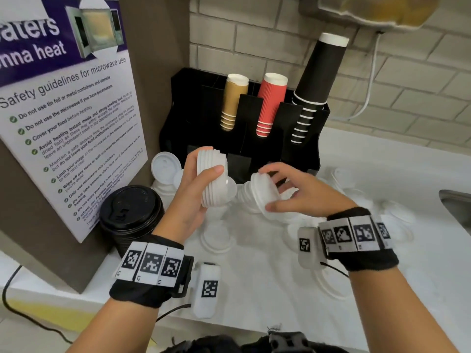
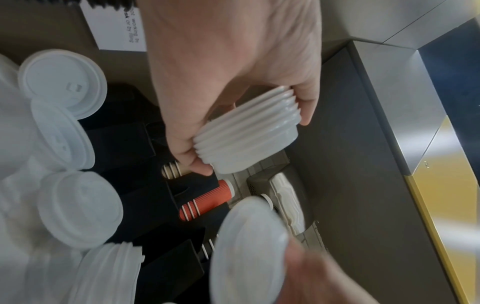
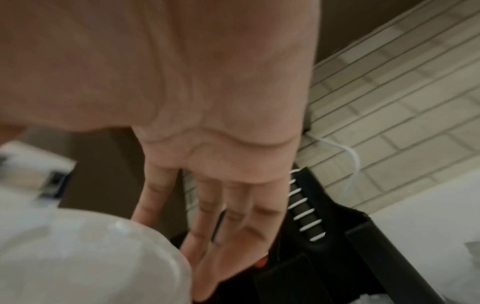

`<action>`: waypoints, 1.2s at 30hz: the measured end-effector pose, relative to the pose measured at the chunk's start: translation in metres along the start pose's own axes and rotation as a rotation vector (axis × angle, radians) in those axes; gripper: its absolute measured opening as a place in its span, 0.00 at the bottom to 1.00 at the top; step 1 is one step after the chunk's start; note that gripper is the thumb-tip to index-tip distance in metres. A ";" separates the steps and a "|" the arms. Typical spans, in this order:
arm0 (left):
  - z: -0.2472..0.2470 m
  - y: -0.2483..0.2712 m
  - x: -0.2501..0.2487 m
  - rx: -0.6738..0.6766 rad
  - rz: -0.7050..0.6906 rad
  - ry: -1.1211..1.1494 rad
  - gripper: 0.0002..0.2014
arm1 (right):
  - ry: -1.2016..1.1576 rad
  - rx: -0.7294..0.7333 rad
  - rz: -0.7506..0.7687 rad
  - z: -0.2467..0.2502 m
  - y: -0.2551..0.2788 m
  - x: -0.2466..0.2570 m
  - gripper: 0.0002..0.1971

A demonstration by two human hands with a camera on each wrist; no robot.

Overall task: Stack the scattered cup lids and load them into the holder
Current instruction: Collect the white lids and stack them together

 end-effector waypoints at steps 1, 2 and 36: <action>0.000 0.000 0.003 -0.006 0.006 0.009 0.30 | -0.132 -0.074 0.003 0.008 0.004 0.004 0.31; -0.001 0.000 0.004 -0.010 0.009 0.014 0.30 | -0.247 -0.137 0.004 0.010 0.008 0.007 0.31; -0.004 -0.004 0.003 0.025 -0.030 -0.039 0.29 | -0.167 -0.261 -0.176 -0.009 -0.023 -0.008 0.28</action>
Point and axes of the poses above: each hand's wrist, its own y-axis away from the middle knuckle, its own z-axis out of the back of the hand, x = y × z, the point moved 7 cm from there along -y, towards the middle knuckle, and after that the axes turned 12 degrees about y, right-handed, at the moved point
